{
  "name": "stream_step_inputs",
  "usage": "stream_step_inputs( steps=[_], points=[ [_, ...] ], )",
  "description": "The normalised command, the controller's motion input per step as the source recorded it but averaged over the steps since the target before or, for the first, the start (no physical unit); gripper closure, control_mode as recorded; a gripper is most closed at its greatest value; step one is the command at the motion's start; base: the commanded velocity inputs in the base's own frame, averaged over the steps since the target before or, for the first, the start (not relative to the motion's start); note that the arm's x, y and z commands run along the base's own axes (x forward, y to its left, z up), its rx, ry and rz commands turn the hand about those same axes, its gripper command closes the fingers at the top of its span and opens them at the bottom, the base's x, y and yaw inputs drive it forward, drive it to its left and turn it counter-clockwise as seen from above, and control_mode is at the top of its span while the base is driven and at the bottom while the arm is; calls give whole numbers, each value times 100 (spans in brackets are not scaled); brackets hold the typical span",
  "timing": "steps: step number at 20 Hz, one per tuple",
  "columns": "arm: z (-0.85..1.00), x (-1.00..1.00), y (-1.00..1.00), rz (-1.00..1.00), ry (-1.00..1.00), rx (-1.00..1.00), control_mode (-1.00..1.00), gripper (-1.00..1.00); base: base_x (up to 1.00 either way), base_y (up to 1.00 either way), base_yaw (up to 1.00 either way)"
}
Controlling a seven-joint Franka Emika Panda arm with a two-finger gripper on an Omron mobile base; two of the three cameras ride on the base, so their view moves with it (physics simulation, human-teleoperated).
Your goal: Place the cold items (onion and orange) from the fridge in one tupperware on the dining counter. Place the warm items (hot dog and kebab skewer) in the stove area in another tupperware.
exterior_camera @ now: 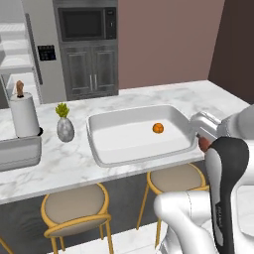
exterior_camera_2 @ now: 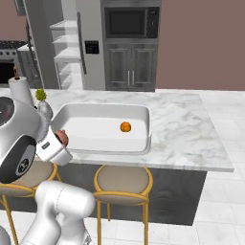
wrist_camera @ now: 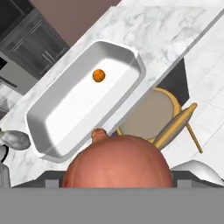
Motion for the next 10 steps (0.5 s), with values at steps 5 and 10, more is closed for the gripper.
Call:
stream_step_inputs(
  steps=[5, 10],
  points=[
    [65, 62, 12, -8, 8, -5, -100, 100, 0, 0, 0],
    [40, 86, 0, 5, 25, 1, -100, 100, 0, 0, 0]
  ],
)
